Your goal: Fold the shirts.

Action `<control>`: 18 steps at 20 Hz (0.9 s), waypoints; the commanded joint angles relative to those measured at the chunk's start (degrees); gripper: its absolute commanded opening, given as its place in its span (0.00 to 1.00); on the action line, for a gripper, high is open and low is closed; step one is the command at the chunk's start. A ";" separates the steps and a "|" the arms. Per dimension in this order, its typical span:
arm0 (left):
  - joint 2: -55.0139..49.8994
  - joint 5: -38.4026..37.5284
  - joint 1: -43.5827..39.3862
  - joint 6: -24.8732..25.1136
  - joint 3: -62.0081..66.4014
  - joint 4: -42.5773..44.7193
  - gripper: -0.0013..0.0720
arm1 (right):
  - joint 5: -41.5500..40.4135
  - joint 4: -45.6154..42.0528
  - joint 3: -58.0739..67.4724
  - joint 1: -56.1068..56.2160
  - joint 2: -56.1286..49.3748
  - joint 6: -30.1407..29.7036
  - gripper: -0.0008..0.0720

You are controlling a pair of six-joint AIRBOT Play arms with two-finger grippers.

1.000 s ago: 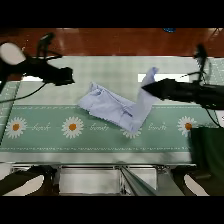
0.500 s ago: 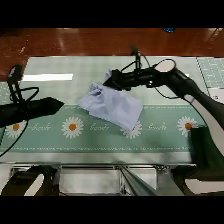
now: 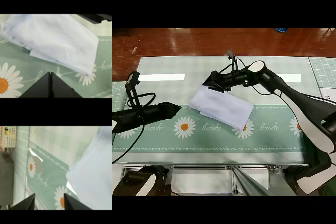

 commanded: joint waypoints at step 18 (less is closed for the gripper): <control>-1.90 3.23 -0.20 -0.24 -0.11 -0.13 0.05 | -13.57 -38.10 -56.89 -18.71 50.53 28.92 0.58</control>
